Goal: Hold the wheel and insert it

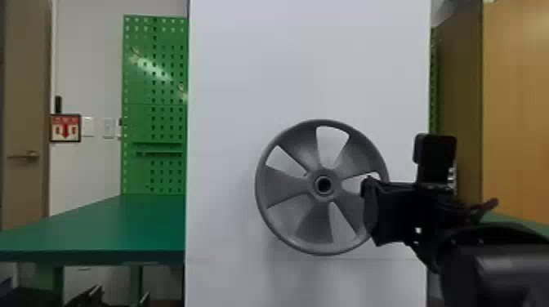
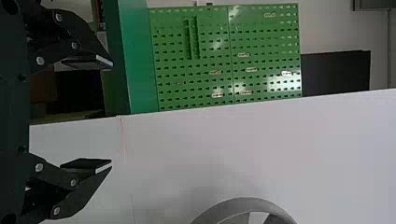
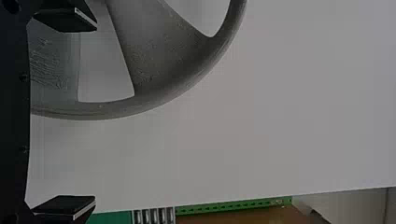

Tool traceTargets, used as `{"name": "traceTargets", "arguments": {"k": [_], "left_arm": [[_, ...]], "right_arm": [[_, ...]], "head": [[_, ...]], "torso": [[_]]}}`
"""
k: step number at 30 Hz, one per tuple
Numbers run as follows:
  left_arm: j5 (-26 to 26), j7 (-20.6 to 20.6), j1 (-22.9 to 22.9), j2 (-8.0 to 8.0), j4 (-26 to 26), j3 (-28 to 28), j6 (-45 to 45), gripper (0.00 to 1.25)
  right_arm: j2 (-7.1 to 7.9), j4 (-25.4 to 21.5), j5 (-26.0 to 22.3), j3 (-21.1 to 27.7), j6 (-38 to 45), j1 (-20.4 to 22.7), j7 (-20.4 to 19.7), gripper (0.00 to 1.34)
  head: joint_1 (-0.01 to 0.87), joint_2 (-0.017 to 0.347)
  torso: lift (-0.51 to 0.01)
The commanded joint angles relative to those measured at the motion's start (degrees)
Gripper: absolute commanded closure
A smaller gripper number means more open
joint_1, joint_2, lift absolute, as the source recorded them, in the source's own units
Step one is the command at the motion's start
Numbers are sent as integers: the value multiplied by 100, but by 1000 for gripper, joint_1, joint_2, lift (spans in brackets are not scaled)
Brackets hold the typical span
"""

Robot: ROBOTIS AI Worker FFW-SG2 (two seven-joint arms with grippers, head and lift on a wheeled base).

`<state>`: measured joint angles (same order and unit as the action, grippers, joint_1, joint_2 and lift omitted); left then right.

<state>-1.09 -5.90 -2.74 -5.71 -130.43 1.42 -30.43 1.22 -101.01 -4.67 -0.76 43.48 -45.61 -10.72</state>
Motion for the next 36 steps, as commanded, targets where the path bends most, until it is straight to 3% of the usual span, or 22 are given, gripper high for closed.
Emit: {"name": "traceTargets", "arguments": {"k": [1,7,15,22,36], "left_arm": [[-23,1,11,0,0,25,2,496],[-58,-8,37,0,-17,96,37,496],[-102,-8,90,0,-70,210,81,496],[-128,-8,116,0,-87,263,81,496],[-128,-16,142,0,-96,280,107,496]], "right_arm": [[19,-428,-42,-73,-94,466,0,-1],[89,-744,-69,-214,-393,1028,8,-1],[221,-736,-34,-337,-1113,1758,70,1],[177,-560,335,-275,-1922,2338,316,61],[238,-59,371,-91,-2941,3208,676,78]], "head": [[0,2],[0,2],[0,2],[0,2],[0,2]], "torso": [[-498],[-498],[-498],[-498],[-498]]}}
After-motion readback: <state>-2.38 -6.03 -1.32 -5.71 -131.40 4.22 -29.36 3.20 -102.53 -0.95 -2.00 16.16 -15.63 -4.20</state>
